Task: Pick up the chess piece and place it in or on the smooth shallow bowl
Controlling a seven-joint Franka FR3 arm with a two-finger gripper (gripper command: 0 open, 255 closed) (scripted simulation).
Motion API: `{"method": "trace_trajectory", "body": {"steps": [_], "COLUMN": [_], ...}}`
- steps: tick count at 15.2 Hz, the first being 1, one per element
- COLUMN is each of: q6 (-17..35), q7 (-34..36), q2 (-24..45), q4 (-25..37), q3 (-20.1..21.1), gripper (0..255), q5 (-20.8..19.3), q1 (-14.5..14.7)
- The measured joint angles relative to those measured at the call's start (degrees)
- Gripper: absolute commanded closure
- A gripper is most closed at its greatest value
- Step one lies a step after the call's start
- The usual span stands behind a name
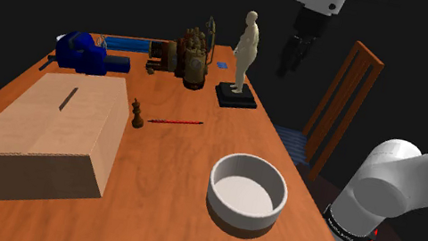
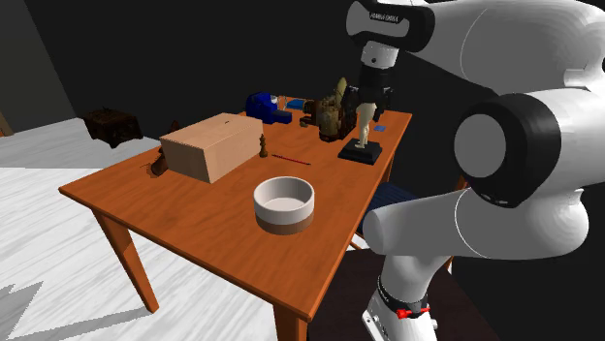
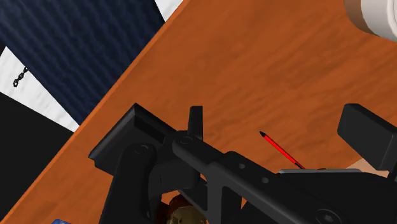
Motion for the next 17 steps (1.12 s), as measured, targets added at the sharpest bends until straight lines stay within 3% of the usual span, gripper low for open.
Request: {"method": "trace_trajectory", "body": {"steps": [3,17], "q6": [1.1,13.7], "q7": [-0.1,-0.7], "q2": [2.0,28.6], "q4": [0.8,14.4], "q3": [0.7,9.0], "gripper": [0,0], "q5": [0.3,-0.3], "q1": [0.5,5.2]}}
